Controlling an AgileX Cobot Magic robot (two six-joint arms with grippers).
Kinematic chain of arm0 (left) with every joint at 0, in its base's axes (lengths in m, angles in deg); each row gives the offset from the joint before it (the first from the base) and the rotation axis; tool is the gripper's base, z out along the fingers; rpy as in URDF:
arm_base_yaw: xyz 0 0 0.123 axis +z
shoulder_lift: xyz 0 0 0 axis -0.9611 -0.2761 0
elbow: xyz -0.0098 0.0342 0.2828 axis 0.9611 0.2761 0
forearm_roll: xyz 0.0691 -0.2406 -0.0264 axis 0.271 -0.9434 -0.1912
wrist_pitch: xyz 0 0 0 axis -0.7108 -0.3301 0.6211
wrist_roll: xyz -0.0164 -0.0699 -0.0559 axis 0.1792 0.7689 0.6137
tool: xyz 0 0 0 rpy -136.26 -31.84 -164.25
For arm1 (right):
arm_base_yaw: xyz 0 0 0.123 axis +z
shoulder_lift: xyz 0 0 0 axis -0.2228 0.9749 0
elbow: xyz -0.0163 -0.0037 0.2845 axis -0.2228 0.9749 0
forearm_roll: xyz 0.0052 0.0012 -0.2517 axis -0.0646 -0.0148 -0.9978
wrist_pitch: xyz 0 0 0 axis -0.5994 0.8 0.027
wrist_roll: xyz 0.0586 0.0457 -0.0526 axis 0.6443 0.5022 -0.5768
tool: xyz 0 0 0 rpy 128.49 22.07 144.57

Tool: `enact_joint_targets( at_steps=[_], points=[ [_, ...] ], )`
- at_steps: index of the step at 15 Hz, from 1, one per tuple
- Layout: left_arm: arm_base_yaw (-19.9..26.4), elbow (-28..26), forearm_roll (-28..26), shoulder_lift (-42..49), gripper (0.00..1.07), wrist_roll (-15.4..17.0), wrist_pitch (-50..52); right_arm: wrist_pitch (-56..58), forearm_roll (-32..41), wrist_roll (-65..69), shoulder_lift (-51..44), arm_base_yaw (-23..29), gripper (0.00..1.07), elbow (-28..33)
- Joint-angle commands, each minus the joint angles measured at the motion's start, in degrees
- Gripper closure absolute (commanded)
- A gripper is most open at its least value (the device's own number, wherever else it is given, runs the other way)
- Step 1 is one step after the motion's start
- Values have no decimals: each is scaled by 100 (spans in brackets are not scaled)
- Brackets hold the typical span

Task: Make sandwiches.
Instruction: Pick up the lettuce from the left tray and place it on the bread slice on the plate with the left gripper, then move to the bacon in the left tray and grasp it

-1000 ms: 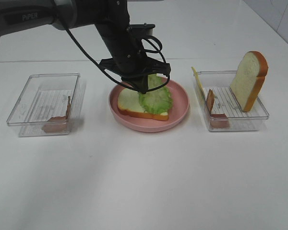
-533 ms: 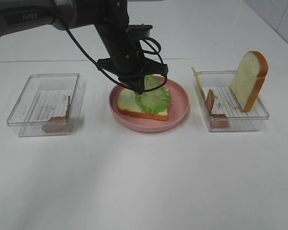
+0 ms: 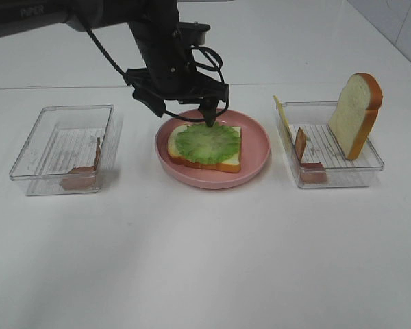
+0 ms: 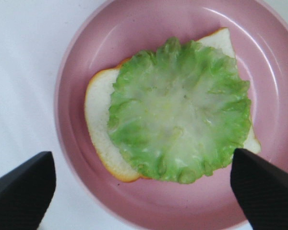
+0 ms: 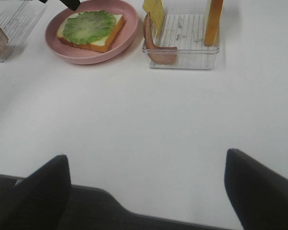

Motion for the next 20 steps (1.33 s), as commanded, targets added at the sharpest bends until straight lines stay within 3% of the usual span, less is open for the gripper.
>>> enact_joint_targets(
  at_steps=[1,4,7,8,10,12,15,20],
  points=[
    [0,-46,321,476,5,57,-613,-52,29,-34,-166,-17,22,23],
    [6,-11,848,688,6,246,-1673,-52,29,-34,-166,-17,22,23],
    [6,172,401,882,6,172,-1673,-52,29,-34,-166,-17,22,23],
    [155,802,304,1324,6,115,-1673,-52,29,-34,-166,-17,22,23],
    [372,1341,235,1776,6,138,-1673,-52,29,-34,-166,-17,22,23],
    [917,1885,206,2412,6,138,-1673,-52,29,-34,-166,-17,22,23],
    [1409,2166,11,2492,6,120,-1667,-52,29,-34,-166,-17,22,23],
    [1387,2166,-195,1954,6,29,-1656,-52,29,-34,-166,-17,22,23]
  ],
)
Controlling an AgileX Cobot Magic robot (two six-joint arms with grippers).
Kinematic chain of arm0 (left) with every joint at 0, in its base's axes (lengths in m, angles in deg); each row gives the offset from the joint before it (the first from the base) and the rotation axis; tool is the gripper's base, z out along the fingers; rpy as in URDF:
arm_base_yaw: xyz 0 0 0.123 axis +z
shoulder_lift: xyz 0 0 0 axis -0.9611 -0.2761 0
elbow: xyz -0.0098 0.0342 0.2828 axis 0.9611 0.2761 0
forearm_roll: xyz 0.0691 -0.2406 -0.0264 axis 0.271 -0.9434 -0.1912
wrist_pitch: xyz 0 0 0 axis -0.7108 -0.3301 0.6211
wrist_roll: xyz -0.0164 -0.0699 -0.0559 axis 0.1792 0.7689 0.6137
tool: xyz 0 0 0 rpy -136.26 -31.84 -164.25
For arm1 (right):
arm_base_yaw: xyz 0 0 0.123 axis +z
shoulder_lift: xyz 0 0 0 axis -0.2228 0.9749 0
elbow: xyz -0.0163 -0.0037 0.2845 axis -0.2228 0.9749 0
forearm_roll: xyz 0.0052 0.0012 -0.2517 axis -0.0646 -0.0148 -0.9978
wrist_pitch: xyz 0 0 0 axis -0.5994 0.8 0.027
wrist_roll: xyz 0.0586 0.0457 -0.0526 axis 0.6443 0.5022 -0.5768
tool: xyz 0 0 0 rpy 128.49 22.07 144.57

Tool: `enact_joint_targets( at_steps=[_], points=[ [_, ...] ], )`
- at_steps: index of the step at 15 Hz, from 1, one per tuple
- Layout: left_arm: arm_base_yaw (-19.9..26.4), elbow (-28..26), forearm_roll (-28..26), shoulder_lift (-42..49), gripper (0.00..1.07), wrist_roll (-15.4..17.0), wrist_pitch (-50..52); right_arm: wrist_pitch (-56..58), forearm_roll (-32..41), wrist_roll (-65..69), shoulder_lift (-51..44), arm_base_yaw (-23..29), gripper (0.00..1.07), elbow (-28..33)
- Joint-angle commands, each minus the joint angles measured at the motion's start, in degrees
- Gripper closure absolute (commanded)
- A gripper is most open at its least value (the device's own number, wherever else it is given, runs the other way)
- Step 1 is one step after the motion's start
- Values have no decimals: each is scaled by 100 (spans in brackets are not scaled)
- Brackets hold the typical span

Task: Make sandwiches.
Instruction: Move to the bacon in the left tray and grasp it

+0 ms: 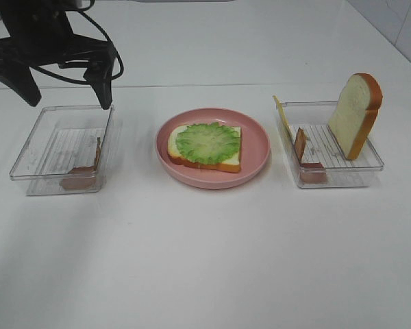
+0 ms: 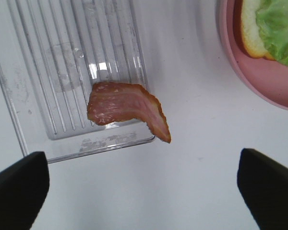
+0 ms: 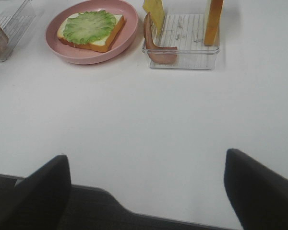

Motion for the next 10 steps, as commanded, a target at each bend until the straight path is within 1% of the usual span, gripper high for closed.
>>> enact_joint_targets(
  at_steps=[1,5,8,10],
  points=[
    [-29,34,-34,-241,6,11,-521,-52,29,-34,-166,-17,22,23],
    [-172,29,-120,-710,6,166,-246,-52,29,-34,-166,-17,22,23],
    [-321,29,-103,-900,6,223,-155,-52,23,-34,-166,-17,22,23],
    [-327,29,-92,-934,6,275,-6,-52,17,-34,-166,-17,22,23]
  ],
)
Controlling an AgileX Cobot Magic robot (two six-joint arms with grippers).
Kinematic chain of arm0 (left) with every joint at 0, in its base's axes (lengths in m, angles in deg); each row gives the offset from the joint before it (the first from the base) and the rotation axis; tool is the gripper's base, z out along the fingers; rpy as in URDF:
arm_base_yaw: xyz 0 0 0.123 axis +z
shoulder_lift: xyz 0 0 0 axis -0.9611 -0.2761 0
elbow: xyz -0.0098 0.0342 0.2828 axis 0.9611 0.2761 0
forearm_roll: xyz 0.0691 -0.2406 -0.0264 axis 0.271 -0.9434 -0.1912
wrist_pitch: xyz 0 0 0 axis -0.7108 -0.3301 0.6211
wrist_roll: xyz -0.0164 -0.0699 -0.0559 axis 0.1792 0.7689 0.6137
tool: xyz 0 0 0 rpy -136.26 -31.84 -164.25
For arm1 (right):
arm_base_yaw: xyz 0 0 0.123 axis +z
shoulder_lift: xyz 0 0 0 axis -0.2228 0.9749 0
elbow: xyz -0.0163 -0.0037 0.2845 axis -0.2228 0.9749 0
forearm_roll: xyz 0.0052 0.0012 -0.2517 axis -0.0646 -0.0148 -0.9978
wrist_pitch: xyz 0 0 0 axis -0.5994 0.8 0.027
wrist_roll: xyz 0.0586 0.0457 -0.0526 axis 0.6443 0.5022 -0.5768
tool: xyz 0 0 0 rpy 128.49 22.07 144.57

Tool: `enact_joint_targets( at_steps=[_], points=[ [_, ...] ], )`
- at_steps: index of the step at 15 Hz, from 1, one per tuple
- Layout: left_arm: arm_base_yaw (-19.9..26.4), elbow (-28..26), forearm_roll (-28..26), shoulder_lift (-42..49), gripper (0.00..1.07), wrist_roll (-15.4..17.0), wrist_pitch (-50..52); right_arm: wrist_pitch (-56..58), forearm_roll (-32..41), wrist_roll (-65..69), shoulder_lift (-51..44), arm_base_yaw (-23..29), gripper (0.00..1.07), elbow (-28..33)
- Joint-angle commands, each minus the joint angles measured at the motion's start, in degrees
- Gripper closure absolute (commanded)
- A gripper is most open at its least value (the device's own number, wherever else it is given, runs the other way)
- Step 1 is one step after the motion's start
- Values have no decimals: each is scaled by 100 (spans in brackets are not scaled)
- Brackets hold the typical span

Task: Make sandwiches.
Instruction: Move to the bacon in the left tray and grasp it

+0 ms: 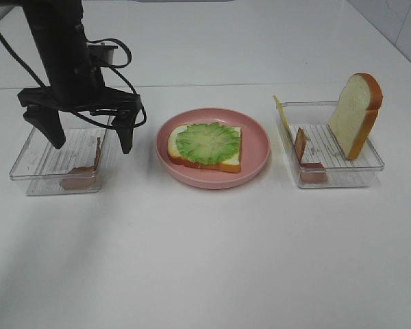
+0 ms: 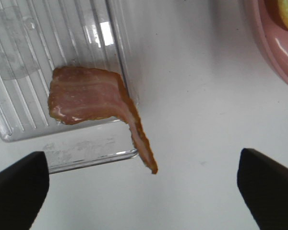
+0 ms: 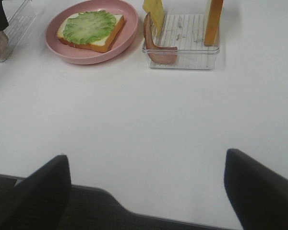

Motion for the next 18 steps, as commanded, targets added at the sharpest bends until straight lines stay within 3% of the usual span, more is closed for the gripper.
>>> enact_joint_targets(
  at_steps=[1,11,12,14,16,18],
  points=[
    [-52,29,-23,-52,6,97,46,-52,23,-34,-166,-17,22,23],
    [-34,29,97,-315,10,57,0,-52,23,-34,-166,-17,22,23],
    [-34,29,97,-315,16,57,0,-52,23,-34,-166,-17,22,23],
    [-34,29,97,-315,47,57,0,-52,23,-34,-166,-17,22,23],
    [-34,29,97,-315,60,57,0,-52,23,-34,-166,-17,22,23],
    [-34,29,97,-315,61,132,11,-52,23,-34,-166,-17,22,23]
  ],
)
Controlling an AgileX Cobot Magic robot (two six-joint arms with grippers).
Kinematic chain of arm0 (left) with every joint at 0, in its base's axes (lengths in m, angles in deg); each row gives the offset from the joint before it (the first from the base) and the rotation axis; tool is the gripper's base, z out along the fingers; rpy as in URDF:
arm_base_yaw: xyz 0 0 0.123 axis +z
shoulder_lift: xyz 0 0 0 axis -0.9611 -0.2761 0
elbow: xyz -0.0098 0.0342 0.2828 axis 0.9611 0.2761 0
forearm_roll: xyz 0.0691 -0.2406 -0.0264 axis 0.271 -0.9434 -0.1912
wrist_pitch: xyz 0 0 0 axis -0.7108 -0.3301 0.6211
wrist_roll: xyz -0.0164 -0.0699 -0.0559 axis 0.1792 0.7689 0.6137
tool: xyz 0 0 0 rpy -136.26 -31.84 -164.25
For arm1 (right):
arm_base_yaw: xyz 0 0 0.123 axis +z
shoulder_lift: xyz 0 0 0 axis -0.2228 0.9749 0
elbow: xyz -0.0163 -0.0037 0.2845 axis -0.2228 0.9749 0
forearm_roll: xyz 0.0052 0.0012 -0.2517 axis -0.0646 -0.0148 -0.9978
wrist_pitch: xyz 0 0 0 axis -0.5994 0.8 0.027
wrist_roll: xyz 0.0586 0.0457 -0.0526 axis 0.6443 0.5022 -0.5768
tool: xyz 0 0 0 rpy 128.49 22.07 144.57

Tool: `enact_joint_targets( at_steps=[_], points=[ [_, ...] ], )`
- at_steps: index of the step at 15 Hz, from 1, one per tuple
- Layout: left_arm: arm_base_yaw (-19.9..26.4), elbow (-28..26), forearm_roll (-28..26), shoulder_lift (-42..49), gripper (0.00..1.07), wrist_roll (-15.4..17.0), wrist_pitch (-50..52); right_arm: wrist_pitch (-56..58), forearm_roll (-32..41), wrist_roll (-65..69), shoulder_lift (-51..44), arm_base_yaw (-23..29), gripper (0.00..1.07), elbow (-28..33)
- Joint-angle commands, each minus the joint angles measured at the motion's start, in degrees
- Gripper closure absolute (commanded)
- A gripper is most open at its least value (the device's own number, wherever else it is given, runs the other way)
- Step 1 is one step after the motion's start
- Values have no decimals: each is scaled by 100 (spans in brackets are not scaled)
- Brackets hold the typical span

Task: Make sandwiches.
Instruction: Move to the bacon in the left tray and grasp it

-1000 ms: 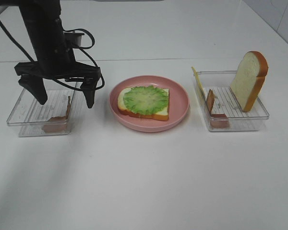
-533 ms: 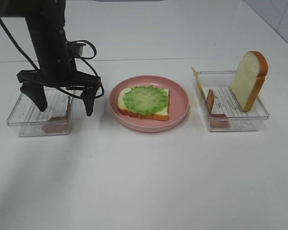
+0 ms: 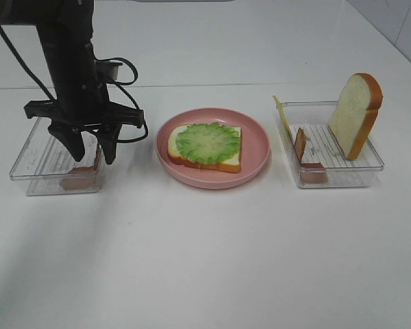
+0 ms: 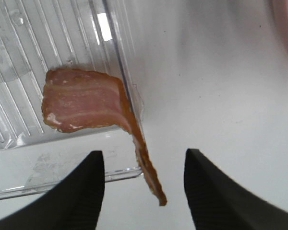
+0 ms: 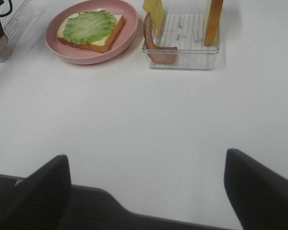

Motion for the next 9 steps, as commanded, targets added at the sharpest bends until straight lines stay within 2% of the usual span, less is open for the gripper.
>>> enact_joint_targets(
  at_steps=[1,2,7,9],
  points=[
    [-6,29,0,-11,61,120,-34,-52,23,-34,-166,-17,22,23],
    [-6,29,0,-11,61,264,-34,-52,23,-34,-166,-17,22,23],
    [-6,29,0,-11,61,241,120,-52,23,-34,-166,-17,22,23],
    [-6,29,0,-11,68,338,160,-52,23,-34,-166,-17,22,23]
  ],
)
